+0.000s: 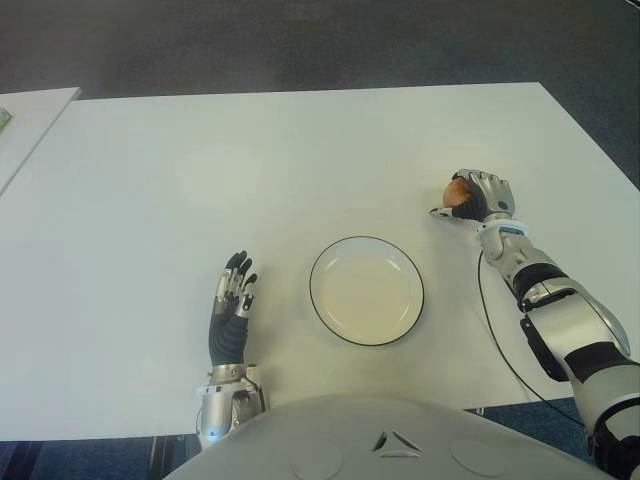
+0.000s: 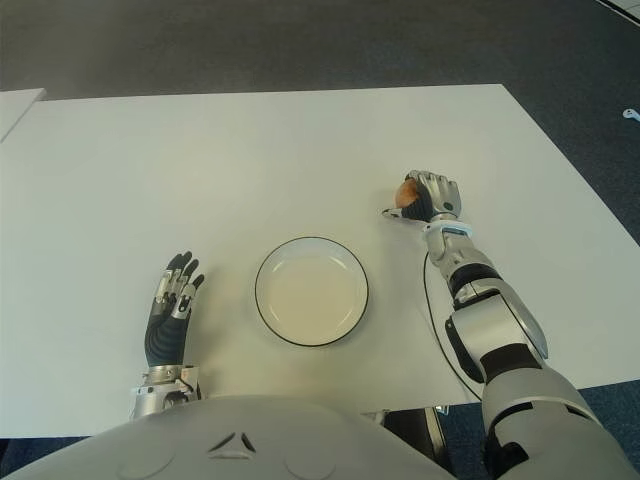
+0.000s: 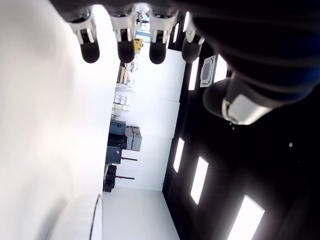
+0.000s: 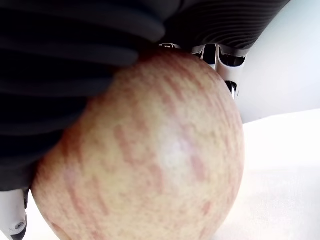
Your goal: Put the apples into the plate.
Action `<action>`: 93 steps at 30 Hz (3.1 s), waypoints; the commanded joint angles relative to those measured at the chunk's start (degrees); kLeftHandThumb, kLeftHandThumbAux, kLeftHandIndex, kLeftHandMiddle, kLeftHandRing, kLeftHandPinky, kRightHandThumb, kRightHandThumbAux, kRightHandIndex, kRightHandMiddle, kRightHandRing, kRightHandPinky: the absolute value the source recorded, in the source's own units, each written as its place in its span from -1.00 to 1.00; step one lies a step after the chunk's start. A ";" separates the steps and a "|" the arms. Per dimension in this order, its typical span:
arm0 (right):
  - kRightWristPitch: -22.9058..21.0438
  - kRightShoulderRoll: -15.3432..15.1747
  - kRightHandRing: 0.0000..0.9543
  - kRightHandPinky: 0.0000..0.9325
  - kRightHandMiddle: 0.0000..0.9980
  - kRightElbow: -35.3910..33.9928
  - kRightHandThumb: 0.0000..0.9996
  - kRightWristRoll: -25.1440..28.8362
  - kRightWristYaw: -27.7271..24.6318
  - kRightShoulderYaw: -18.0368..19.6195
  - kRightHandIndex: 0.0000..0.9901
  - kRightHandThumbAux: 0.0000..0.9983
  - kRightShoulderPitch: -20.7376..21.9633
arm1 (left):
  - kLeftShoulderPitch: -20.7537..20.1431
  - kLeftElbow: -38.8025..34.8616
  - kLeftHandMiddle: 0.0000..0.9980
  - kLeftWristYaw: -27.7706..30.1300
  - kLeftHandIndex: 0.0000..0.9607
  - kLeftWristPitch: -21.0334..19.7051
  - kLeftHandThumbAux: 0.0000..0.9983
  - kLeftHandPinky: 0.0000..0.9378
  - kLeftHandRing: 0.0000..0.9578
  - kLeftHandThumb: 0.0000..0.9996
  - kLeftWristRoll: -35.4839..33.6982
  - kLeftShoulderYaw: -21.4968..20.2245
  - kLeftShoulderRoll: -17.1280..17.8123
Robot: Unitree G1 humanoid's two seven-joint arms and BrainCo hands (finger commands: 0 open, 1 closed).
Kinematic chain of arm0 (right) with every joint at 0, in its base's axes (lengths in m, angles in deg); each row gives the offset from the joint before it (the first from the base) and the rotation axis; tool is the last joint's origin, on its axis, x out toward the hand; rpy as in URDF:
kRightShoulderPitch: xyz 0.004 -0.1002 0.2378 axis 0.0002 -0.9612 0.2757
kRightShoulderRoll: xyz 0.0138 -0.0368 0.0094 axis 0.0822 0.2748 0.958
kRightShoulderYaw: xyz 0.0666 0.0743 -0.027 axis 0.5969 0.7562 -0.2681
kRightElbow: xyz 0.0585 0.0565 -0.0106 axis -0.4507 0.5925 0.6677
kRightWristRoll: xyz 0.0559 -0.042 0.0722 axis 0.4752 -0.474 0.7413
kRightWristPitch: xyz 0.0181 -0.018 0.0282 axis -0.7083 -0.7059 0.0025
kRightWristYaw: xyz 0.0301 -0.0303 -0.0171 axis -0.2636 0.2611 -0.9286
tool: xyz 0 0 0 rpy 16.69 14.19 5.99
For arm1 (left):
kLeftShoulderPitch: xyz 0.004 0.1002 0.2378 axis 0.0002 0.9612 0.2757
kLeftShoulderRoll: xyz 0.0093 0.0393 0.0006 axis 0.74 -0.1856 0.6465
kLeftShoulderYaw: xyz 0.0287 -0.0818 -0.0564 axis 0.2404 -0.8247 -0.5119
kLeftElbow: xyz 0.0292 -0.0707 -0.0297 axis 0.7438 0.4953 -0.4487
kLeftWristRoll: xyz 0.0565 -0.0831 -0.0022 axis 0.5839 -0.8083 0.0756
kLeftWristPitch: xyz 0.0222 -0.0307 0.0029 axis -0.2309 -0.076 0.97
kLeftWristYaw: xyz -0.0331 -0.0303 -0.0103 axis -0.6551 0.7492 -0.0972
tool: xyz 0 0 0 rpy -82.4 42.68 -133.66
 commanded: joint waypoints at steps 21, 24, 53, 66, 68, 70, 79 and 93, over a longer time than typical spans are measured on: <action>1.28 0.08 0.27 0.19 0.31 0.80 0.40 1.08 -3.68 1.11 -0.12 0.44 -0.99 | -0.32 3.26 -0.94 1.40 -0.86 -1.90 -0.02 -0.97 -1.00 -0.79 -0.07 -0.75 -0.88; 1.98 -1.26 0.24 0.15 0.29 -0.27 0.40 1.60 -4.58 1.91 -0.12 0.44 1.31 | -0.61 3.45 -0.94 1.42 -0.86 -2.28 -0.02 -0.97 -1.00 -0.78 -0.52 -0.83 -1.18; 7.94 -6.09 0.28 0.26 0.30 -17.00 0.40 -1.75 3.41 3.63 -0.12 0.43 0.42 | 1.61 -1.52 -0.94 -2.10 -0.86 -4.25 0.01 -0.96 -1.00 -0.81 6.16 1.53 -2.15; 5.32 -7.71 0.30 0.29 0.31 -44.64 0.40 -0.72 -8.38 7.09 -0.12 0.43 -11.43 | 2.00 -2.14 -0.95 -2.23 -0.86 -4.76 0.00 -0.97 -1.00 -0.81 5.84 2.00 -2.05; 5.13 -7.83 0.31 0.29 0.33 -48.22 0.40 -0.70 -10.44 7.54 -0.12 0.43 -13.10 | 1.89 -2.07 -0.95 -2.07 -0.86 -4.83 0.00 -0.98 -1.00 -0.80 5.38 2.00 -2.11; 4.82 -7.67 0.32 0.29 0.34 -50.90 0.41 -0.74 -12.21 8.07 -0.12 0.43 -14.52 | 1.76 -1.89 -0.95 -1.92 -0.86 -4.79 0.00 -0.99 -1.00 -0.80 5.05 1.99 -2.11; 5.68 -5.17 0.35 0.30 0.37 -63.19 0.41 -2.70 -17.07 7.15 -0.12 0.43 -21.79 | 1.12 -0.64 -0.96 -1.69 -0.86 -3.19 -0.02 -0.98 -1.00 -0.80 5.22 1.87 -1.72; 11.97 -3.52 0.37 0.28 0.40 -74.36 0.41 -6.01 -20.37 6.24 -0.11 0.44 -26.13 | 0.48 0.35 -0.95 -1.81 -0.86 -2.83 0.00 -0.96 -1.00 -0.81 5.30 1.65 -1.68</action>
